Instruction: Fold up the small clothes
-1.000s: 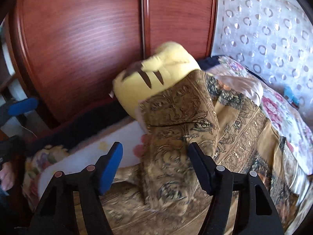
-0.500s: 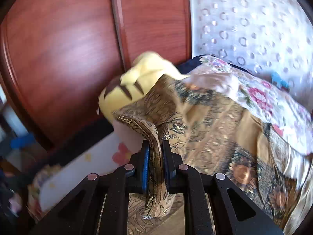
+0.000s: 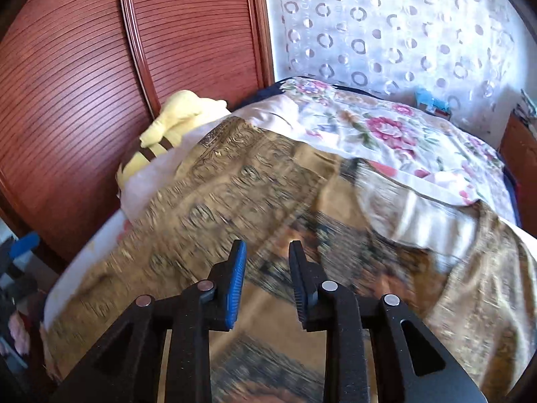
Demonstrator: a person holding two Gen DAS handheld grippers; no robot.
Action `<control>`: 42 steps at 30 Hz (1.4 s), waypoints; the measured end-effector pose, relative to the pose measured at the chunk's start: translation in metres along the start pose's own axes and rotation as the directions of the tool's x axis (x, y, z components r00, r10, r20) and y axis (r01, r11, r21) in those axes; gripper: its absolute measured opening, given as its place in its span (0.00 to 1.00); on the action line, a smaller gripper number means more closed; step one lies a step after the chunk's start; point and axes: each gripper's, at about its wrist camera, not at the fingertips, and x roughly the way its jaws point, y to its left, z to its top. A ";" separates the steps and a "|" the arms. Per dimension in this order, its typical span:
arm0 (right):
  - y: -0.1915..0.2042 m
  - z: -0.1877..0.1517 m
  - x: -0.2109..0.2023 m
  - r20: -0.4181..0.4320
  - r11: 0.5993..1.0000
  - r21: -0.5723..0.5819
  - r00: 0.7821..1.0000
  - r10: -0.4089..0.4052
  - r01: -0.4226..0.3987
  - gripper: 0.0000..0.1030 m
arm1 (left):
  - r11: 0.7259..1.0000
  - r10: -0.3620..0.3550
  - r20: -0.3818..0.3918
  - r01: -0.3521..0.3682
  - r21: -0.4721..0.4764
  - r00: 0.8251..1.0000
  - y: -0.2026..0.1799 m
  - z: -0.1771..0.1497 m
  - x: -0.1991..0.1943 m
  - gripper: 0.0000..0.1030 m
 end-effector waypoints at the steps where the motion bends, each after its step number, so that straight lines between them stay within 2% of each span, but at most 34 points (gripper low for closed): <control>1: -0.003 -0.003 -0.004 0.000 1.000 -0.006 1.000 -0.005 0.005 0.29 | 1.000 -0.001 -0.001 0.001 0.007 1.000 -0.003 0.001 0.002 0.78; 11: -0.027 -0.026 -0.073 -0.024 0.993 -0.022 0.993 -0.115 0.115 0.38 | 0.992 -0.007 -0.045 0.013 0.126 0.999 -0.026 0.042 0.044 0.78; 15: -0.051 -0.027 -0.070 -0.056 0.989 -0.001 0.987 -0.150 0.150 0.39 | 0.990 -0.005 -0.069 0.015 0.140 0.998 -0.026 0.065 0.069 0.78; 22: -0.064 -0.032 -0.068 -0.125 0.973 0.009 0.966 -0.227 0.230 0.39 | 0.991 -0.028 -0.136 0.045 0.125 0.990 -0.019 0.095 0.116 0.78; 29: -0.062 -0.028 -0.072 -0.117 0.980 0.034 0.974 -0.191 0.197 0.42 | 0.995 -0.026 -0.189 0.043 0.087 0.982 -0.010 0.117 0.162 0.78; 31: -0.062 -0.028 -0.072 -0.103 0.979 0.029 0.975 -0.199 0.203 0.44 | 0.996 -0.031 -0.201 0.048 0.077 0.979 -0.005 0.123 0.175 0.75; 36: -0.076 -0.036 -0.070 -0.099 0.980 0.038 0.977 -0.191 0.196 0.46 | 0.995 -0.046 -0.224 0.064 0.072 0.973 -0.003 0.134 0.201 0.56; 40: -0.076 -0.036 -0.071 -0.101 0.979 0.040 0.975 -0.197 0.202 0.48 | 0.993 -0.098 -0.247 0.110 0.035 0.964 0.002 0.139 0.214 0.47; 42: -0.077 -0.036 -0.071 -0.101 0.979 0.043 0.976 -0.194 0.199 0.48 | 0.991 -0.125 -0.266 0.134 0.017 0.956 0.003 0.141 0.220 0.37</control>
